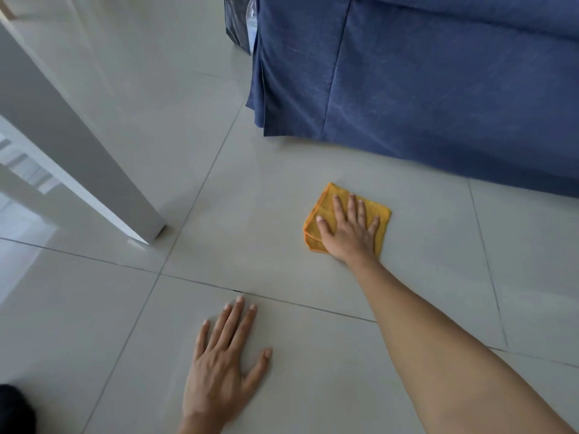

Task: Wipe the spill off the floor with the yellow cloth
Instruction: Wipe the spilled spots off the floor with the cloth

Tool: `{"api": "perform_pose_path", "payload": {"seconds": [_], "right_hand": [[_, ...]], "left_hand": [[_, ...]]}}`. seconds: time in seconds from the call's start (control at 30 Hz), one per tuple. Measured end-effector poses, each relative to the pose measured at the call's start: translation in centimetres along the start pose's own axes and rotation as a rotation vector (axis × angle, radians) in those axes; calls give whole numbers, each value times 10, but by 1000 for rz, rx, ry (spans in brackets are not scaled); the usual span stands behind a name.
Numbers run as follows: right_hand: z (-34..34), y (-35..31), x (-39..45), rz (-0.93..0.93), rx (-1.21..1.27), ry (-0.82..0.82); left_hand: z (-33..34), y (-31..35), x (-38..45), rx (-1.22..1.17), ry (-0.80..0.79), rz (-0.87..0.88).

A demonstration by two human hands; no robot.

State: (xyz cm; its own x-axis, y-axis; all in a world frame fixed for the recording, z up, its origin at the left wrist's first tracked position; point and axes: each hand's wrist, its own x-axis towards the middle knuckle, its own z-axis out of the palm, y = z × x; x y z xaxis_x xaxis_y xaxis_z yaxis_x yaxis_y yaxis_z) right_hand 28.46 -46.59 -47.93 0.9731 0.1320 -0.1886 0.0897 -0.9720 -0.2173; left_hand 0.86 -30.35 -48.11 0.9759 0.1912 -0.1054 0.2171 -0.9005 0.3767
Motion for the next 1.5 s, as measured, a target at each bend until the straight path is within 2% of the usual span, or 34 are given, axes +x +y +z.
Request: {"api": "perform_pose_path", "payload": {"seconds": [0.2, 0.33, 0.47, 0.6, 0.83, 1.27, 1.5], "right_hand": [[16, -91, 18, -164, -2, -49], [28, -139, 5, -336, -41, -103], [36, -145, -18, -528, -130, -146], [32, -115, -27, -636, -160, -141], [13, -22, -40, -414, -96, -58], [-28, 210, -93, 114, -50, 32], [-40, 287, -134, 352, -26, 54]], "left_hand": [[1, 0, 2, -37, 6, 1], [1, -1, 2, -16, -4, -12], [2, 0, 1, -9, -6, -22], [0, 0, 2, 30, -13, -22], [2, -1, 0, 67, 20, -17], [5, 0, -1, 96, 59, -19], [3, 3, -2, 98, 61, -22]]}}
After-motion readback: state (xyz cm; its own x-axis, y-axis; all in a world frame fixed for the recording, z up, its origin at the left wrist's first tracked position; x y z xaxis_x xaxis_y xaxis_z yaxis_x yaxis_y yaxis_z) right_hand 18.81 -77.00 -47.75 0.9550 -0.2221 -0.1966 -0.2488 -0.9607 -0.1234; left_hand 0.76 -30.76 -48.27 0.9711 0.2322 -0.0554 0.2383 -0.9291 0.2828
